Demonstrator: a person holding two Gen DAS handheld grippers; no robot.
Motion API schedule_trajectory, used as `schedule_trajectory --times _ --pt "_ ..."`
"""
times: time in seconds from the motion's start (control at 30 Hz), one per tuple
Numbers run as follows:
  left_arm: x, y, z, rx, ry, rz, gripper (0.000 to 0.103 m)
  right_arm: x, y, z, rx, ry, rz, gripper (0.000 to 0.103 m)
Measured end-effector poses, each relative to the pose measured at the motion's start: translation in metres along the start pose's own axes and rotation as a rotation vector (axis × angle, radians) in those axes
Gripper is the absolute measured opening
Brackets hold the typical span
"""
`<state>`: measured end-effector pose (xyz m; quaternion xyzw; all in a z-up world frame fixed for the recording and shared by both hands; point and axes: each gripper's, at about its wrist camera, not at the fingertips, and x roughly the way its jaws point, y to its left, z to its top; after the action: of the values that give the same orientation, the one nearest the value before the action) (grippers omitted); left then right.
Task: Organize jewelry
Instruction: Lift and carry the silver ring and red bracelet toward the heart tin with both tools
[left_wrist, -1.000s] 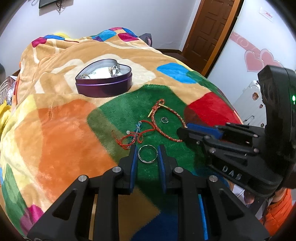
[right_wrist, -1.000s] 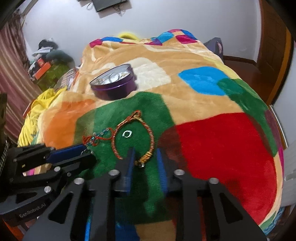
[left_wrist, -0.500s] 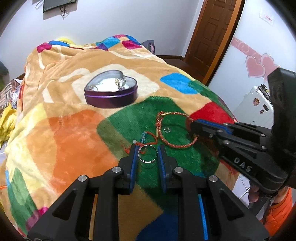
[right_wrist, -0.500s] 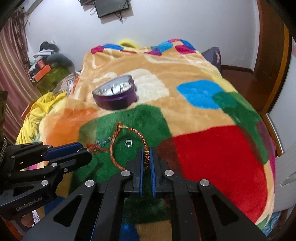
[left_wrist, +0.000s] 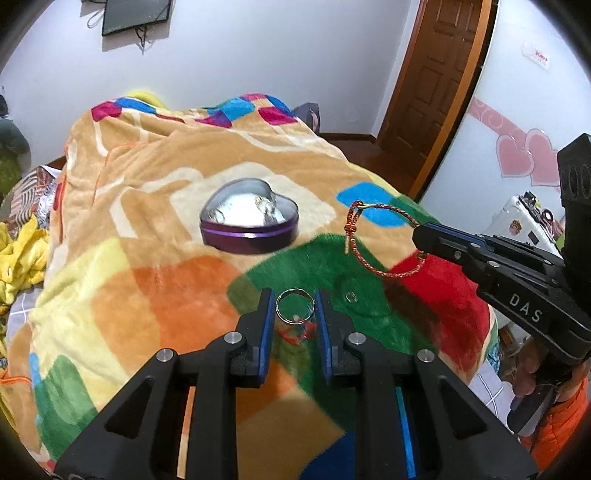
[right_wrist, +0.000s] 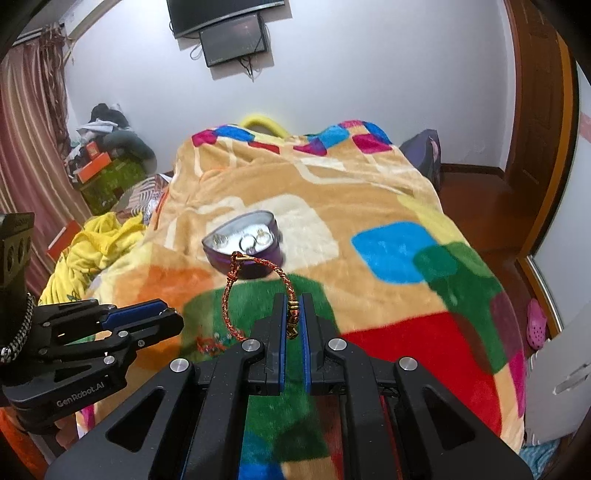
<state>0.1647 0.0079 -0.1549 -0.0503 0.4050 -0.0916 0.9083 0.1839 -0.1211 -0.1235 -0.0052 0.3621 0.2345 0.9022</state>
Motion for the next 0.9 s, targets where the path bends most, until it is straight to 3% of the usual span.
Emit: schedule_trajectory --times 0.53,0.9 --pt "-0.006 0.027 0.032 -0.025 -0.083 0.041 0.021 0.008 0.012 0.037 -0.03 -0.077 0.033 0.006" --pt "0.014 0.047 0.051 -0.05 -0.092 0.055 0.021 0.039 0.019 0.056 -0.041 -0.069 0.063 0.006"
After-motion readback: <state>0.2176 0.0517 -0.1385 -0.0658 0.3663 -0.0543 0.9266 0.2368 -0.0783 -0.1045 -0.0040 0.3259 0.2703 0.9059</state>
